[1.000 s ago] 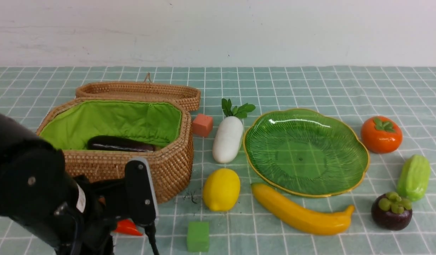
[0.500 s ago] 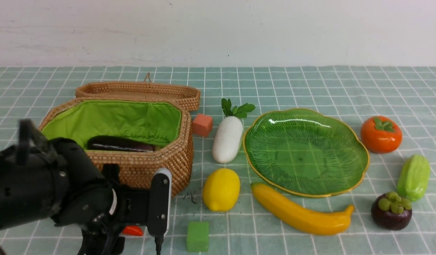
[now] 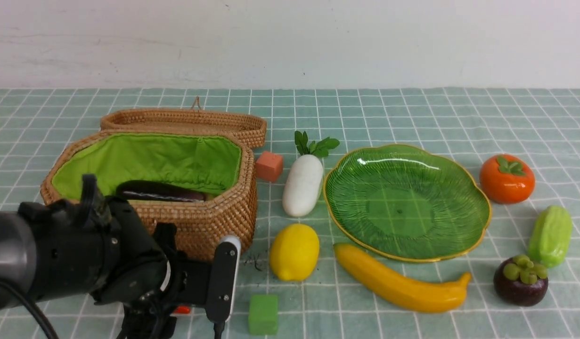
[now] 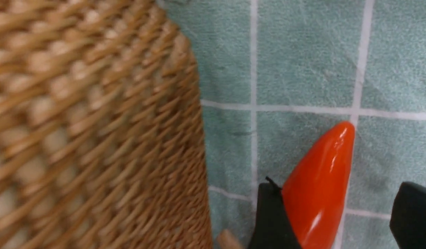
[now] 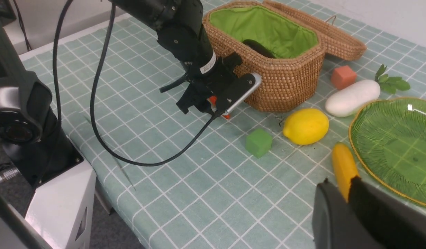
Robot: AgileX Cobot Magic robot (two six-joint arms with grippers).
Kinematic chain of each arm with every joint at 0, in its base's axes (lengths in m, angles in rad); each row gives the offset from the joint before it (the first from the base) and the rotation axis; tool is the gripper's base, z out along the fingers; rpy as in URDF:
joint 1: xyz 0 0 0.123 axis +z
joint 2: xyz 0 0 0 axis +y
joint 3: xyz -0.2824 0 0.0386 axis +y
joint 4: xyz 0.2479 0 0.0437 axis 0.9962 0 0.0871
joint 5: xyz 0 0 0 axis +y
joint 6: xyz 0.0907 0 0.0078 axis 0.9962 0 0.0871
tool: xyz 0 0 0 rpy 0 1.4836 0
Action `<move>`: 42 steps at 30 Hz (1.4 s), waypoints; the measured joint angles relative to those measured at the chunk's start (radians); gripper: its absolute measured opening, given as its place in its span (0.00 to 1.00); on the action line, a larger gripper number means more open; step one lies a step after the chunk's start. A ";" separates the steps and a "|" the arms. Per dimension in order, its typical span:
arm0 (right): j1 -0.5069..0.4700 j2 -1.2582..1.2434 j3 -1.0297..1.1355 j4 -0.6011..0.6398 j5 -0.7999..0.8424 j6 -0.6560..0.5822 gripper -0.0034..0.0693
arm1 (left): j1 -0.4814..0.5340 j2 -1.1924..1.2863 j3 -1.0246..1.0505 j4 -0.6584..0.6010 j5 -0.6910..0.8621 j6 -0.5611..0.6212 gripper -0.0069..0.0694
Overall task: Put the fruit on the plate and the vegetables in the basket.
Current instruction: Use the left arm to grab a carrot and put it into the left basket
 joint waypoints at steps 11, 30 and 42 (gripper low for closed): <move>0.000 0.000 0.000 0.043 0.000 0.000 0.18 | 0.000 0.040 -0.005 0.023 0.018 0.000 0.35; 0.000 0.000 0.000 0.103 -0.158 -0.043 0.20 | 0.002 -0.294 -0.086 -0.081 0.245 -0.276 0.34; 0.000 0.001 0.000 0.105 -0.305 -0.053 0.20 | 0.002 -0.214 -0.352 0.216 0.043 -0.332 0.34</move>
